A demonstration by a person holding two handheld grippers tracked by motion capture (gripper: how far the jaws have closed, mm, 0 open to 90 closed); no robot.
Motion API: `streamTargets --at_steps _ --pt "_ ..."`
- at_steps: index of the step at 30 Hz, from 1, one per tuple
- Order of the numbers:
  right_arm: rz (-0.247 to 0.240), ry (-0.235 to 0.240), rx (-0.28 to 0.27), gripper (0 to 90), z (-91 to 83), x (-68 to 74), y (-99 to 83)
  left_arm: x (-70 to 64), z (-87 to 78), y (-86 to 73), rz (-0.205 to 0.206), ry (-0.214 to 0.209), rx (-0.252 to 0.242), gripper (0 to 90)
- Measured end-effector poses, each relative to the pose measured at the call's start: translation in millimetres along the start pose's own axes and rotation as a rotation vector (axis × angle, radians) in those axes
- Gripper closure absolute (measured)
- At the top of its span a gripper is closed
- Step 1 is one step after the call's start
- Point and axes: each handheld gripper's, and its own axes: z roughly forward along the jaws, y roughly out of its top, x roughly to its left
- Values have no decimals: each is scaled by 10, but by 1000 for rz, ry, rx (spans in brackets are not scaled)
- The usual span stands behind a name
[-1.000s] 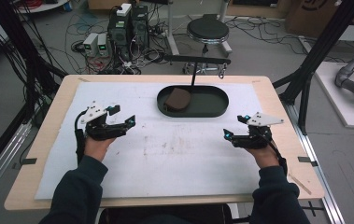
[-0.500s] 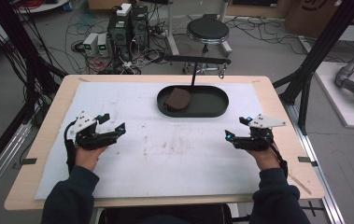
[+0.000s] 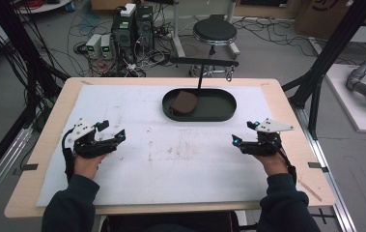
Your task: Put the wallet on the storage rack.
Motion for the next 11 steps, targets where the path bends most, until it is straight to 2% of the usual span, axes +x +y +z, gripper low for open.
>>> streamTargets --at_steps 11 --pt "-4 -7 9 218 8 -9 -9 28 -10 -11 -8 -2 -4 215"
